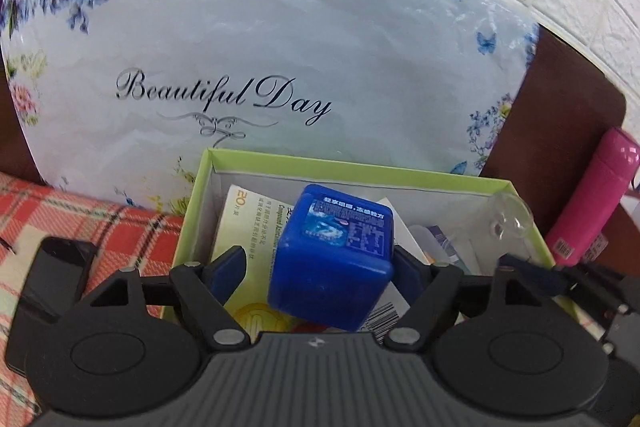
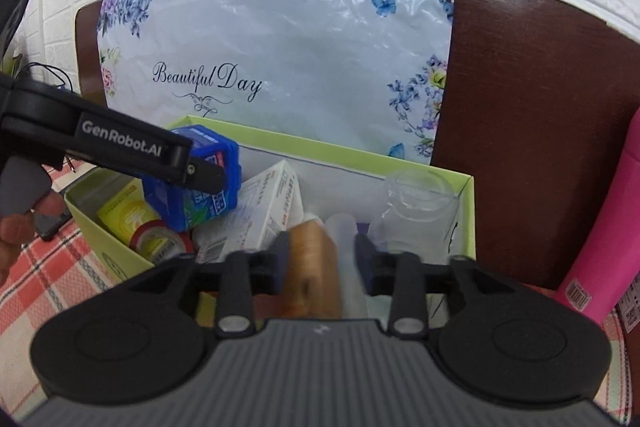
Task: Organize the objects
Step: 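Lower blue container into the light-green box with left tool while right tool places gold box, then open both tools and move them back toward the green soap box and steel wool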
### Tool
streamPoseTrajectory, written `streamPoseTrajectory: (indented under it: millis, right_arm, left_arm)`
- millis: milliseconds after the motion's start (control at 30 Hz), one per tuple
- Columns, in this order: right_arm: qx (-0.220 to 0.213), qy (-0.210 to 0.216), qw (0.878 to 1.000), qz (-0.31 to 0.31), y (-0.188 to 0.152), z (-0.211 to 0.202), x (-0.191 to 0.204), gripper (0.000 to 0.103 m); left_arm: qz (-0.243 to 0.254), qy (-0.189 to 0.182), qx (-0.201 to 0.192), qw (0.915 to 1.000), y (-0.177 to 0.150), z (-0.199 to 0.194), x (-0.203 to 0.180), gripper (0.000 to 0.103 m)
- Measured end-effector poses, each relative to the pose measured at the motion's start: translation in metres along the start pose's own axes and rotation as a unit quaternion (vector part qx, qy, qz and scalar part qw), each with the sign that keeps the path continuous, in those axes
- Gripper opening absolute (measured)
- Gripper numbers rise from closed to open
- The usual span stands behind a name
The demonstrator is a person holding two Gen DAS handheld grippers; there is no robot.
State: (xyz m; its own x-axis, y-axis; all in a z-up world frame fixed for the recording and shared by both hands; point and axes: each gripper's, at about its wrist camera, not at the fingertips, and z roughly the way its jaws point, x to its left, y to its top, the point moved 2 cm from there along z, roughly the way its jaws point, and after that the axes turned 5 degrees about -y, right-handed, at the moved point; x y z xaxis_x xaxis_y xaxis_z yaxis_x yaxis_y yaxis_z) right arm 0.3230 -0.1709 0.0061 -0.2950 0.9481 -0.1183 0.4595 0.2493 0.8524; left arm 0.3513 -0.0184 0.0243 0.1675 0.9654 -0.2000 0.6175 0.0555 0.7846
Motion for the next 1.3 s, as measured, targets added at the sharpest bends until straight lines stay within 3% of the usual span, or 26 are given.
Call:
streamPoseTrajectory:
  millis: [133,200,367,800,1067,1300]
  right_arm:
    - [-0.021,-0.009,1.0,-0.005,0.003,-0.021,-0.002,0.069]
    - [-0.031,-0.018,0.999,-0.003,0.002,-0.033,-0.003,0.084]
    - [-0.052,-0.028,0.998,0.016,-0.003,-0.069,-0.005,0.103]
    - [-0.033,-0.022,0.998,0.046,-0.059,-0.148,0.006,0.103]
    - [0.001,-0.024,0.997,0.078,-0.098,-0.16,0.015,0.103]
    - [0.023,-0.019,0.995,0.091,-0.125,-0.152,0.025,0.103]
  left_arm:
    - [0.005,0.01,-0.008,0.9999,-0.007,-0.019,-0.006,0.081]
    - [-0.005,0.022,-0.001,0.9997,-0.011,-0.03,-0.006,0.081]
    - [-0.013,0.027,-0.015,0.9994,-0.024,-0.067,-0.015,0.081]
    - [0.005,0.03,-0.016,0.9994,-0.085,-0.122,-0.041,0.081]
    - [0.0,0.023,0.0,0.9997,-0.121,-0.13,-0.035,0.081]
    - [-0.041,0.0,0.004,0.9992,-0.153,-0.118,-0.016,0.081]
